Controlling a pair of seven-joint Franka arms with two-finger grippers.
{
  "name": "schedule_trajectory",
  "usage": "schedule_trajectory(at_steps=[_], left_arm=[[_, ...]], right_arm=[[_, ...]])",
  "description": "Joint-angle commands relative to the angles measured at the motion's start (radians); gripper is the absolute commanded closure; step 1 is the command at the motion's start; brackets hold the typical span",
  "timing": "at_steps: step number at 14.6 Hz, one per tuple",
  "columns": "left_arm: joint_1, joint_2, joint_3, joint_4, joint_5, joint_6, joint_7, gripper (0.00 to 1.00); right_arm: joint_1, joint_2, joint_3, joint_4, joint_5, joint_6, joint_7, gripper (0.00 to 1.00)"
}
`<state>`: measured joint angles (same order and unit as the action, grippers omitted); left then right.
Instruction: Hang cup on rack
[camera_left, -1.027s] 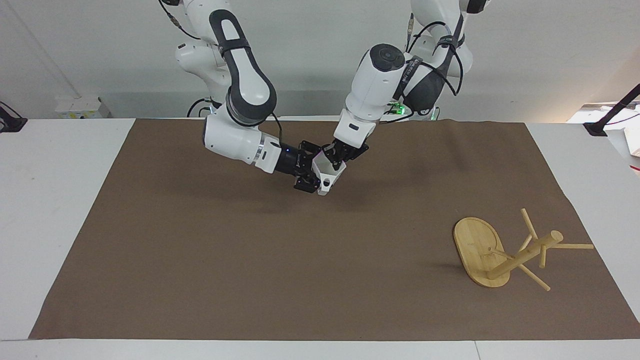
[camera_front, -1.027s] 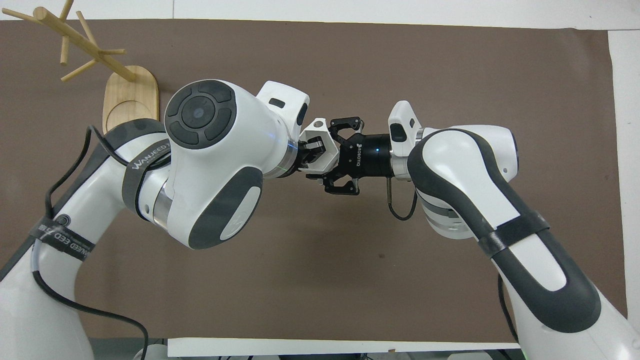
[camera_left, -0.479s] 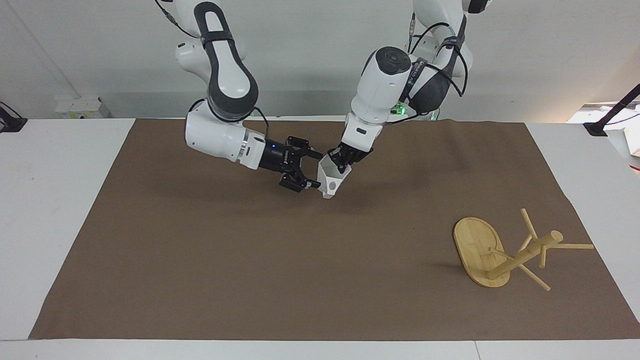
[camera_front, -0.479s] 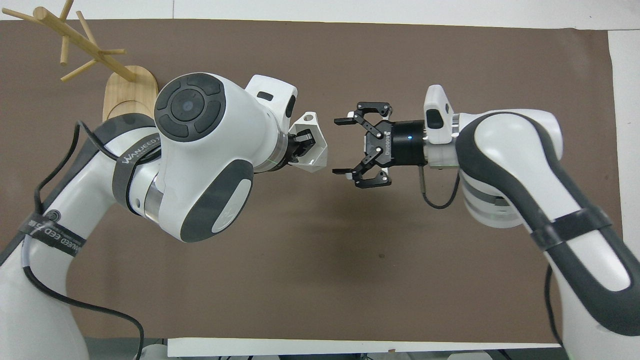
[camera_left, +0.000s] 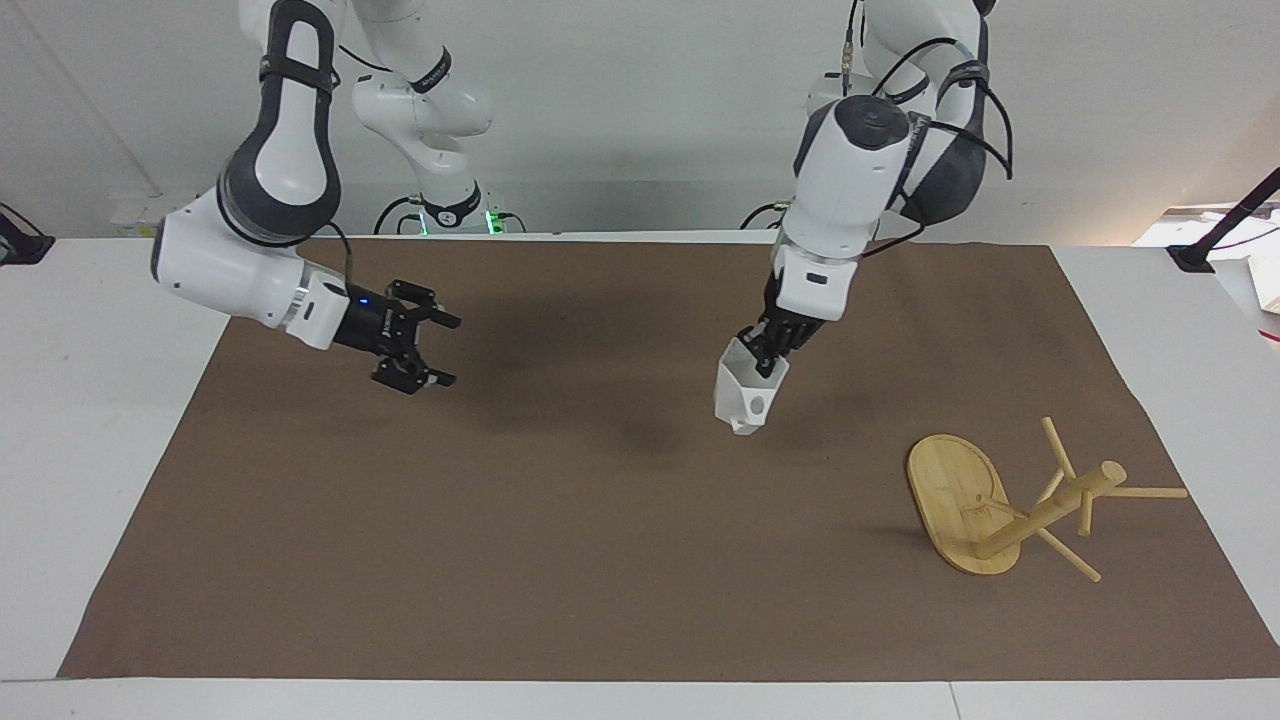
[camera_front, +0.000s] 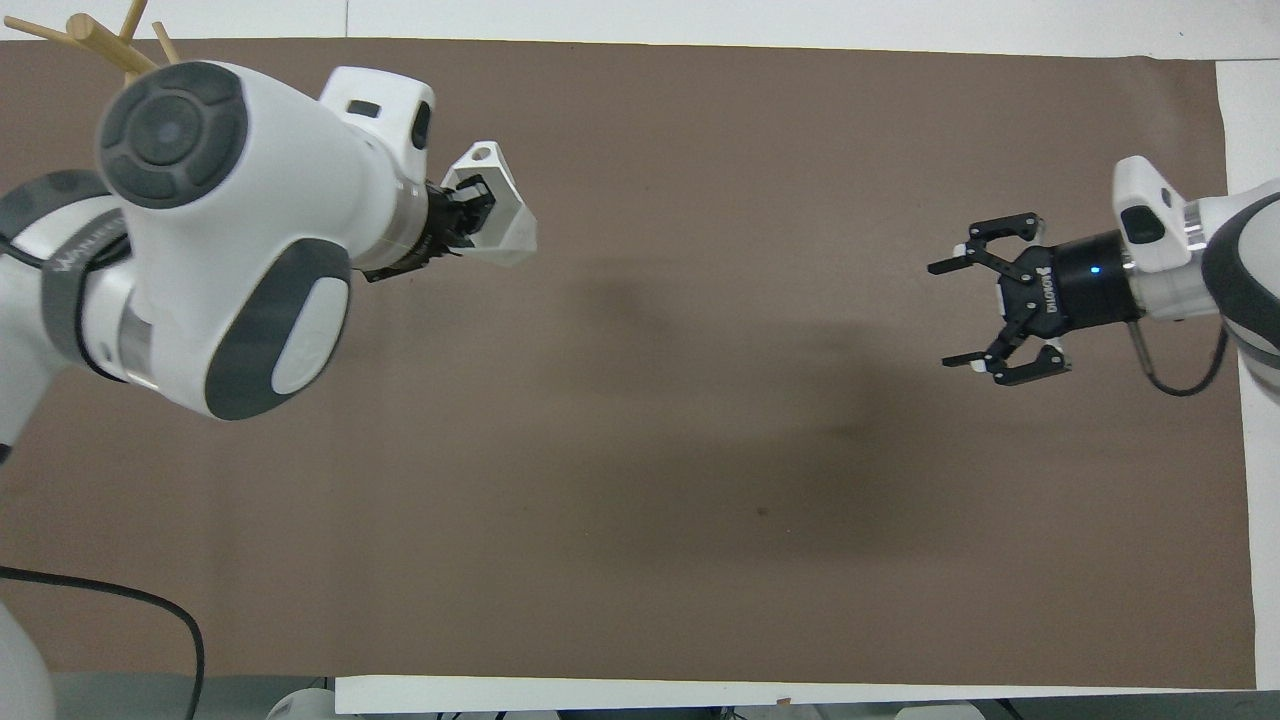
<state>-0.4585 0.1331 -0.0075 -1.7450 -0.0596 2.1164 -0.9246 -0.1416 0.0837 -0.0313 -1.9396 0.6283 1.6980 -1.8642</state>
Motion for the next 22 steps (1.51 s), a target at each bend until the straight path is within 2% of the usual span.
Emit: schedule_trajectory(at_steps=[1, 3, 5, 8, 11, 14, 15, 16, 17, 19, 22], left_arm=[[0.089, -0.084, -0.011, -0.232, 0.007, 0.341, 0.016, 1.0], [0.127, -0.107, -0.014, -0.374, -0.006, 0.61, 0.016, 1.0], [0.138, -0.099, -0.014, -0.438, -0.02, 0.756, 0.015, 1.0], [0.19, -0.053, -0.014, -0.438, -0.022, 0.83, 0.016, 1.0], [0.231, -0.036, -0.014, -0.438, -0.02, 0.846, 0.016, 1.0], [0.264, -0.006, -0.016, -0.429, -0.017, 0.849, 0.02, 1.0], [0.277, 0.008, -0.016, -0.426, -0.014, 0.858, 0.021, 1.0], [0.293, 0.02, -0.017, -0.421, -0.013, 0.867, 0.023, 1.0], [0.296, 0.022, -0.017, -0.421, -0.014, 0.869, 0.03, 1.0], [0.302, 0.022, -0.017, -0.419, -0.014, 0.867, 0.036, 1.0], [0.328, 0.02, -0.017, -0.422, -0.019, 0.864, 0.049, 1.0]], right_arm=[[-0.068, -0.008, 0.018, 0.159, -0.215, -0.11, 0.21, 0.0], [-0.073, -0.006, 0.016, 0.304, -0.304, -0.194, 0.358, 0.0], [-0.061, -0.009, 0.018, 0.388, -0.373, -0.253, 0.588, 0.0], [-0.023, -0.015, 0.036, 0.471, -0.459, -0.316, 0.909, 0.0], [0.014, -0.018, 0.039, 0.502, -0.57, -0.325, 1.184, 0.0], [0.023, -0.022, 0.042, 0.527, -0.585, -0.388, 1.4, 0.0], [0.046, -0.028, 0.042, 0.527, -0.59, -0.394, 1.457, 0.0], [0.113, -0.077, 0.025, 0.506, -0.619, -0.393, 1.514, 0.0], [0.141, -0.091, 0.019, 0.486, -0.668, -0.396, 1.562, 0.0], [0.166, -0.105, -0.013, 0.469, -0.674, -0.385, 1.606, 0.0], [0.163, -0.122, -0.013, 0.392, -0.647, -0.362, 1.657, 0.0]])
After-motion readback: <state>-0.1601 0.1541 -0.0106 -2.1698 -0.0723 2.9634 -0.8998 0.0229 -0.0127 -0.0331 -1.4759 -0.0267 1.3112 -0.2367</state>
